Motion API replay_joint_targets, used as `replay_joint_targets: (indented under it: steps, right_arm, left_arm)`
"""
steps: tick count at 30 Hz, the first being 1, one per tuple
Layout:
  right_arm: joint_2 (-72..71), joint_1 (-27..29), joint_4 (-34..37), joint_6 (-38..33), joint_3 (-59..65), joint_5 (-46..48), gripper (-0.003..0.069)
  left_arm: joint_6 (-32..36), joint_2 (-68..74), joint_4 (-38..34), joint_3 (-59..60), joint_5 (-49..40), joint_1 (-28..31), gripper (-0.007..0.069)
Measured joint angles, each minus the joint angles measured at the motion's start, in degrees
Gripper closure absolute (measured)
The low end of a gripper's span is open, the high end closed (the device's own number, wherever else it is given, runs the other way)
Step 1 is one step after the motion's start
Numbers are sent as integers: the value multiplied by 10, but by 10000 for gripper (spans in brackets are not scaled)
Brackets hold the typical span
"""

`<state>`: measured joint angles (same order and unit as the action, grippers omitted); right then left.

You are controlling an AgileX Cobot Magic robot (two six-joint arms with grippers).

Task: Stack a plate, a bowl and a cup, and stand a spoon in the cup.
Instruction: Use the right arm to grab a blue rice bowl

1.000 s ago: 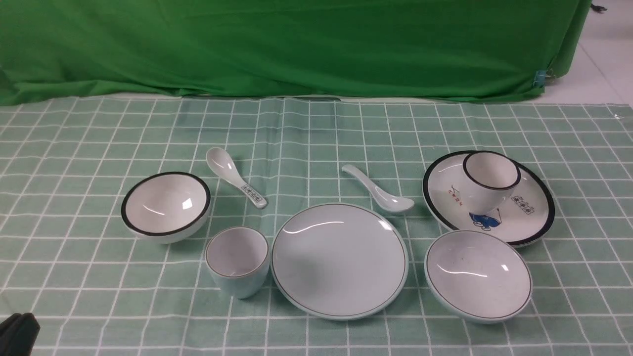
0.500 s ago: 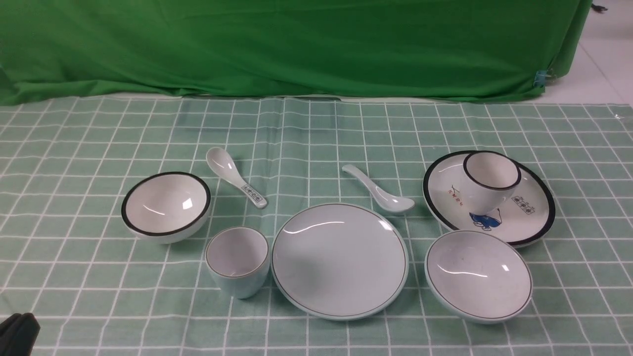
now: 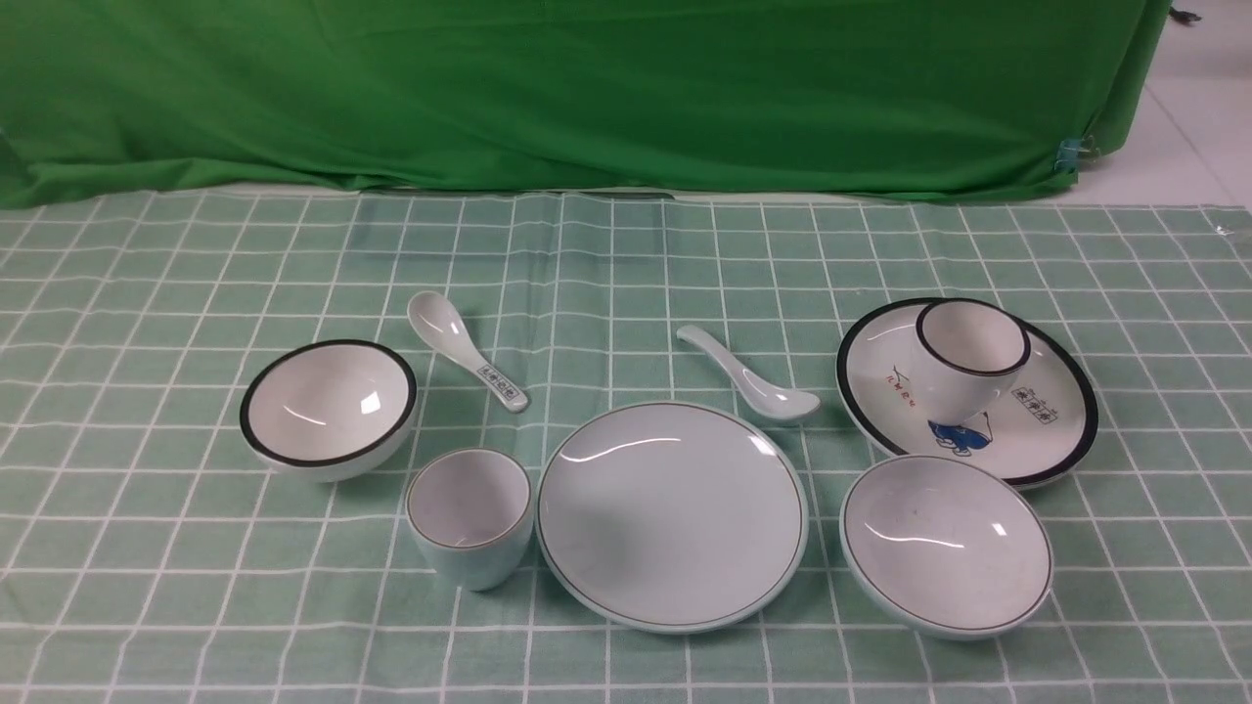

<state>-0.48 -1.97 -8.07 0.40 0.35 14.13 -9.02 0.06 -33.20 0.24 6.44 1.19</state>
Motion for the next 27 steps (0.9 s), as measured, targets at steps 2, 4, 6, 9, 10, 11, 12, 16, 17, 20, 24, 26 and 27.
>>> replay_joint_targets:
  steps: [2, 4, 6, 9, 10, 11, 12, 16, 17, 20, 24, 26, 27]
  right_arm:
    - [0, 0, 0, 0, 0, 0, 417]
    - [0, 0, 0, 0, 0, 0, 417]
    - [0, 0, 0, 0, 0, 0, 417]
    - [0, 0, 0, 0, 0, 0, 417]
    - [0, 0, 0, 0, 0, 0, 417]
    - [0, 0, 0, 0, 0, 0, 417]
    - [0, 0, 0, 0, 0, 0, 417]
    - [0, 0, -25, 0, 0, 0, 417]
    - [0, 0, -44, 0, 0, 0, 417]
    - [0, 0, -61, 0, 0, 0, 417]
    - [0, 0, -59, 9, 0, -17, 417]
    - [0, 0, -29, 55, 0, -43, 417]
    - [0, 0, -11, 84, 0, -54, 417]
  left_arm:
    - [-7, 0, 10, -15, -28, -4, 607]
    - [5, 18, 55, -85, -129, -22, 607]
    - [42, 61, 89, -149, -211, -40, 607]
    - [119, 157, 110, -233, -306, -63, 607]
    - [150, 204, 111, -267, -340, -71, 607]
    - [178, 250, 113, -293, -366, -75, 607]
    - [201, 288, 113, -321, -383, -79, 607]
    - [265, 413, 81, -392, -406, -80, 607]
    - [295, 431, 53, -400, -410, -80, 607]
    - [380, 457, -26, -407, -420, -89, 607]
    - [424, 456, -47, -408, -424, -114, 607]
    - [435, 456, -47, -409, -426, -115, 607]
    - [438, 456, -47, -409, -426, -115, 607]
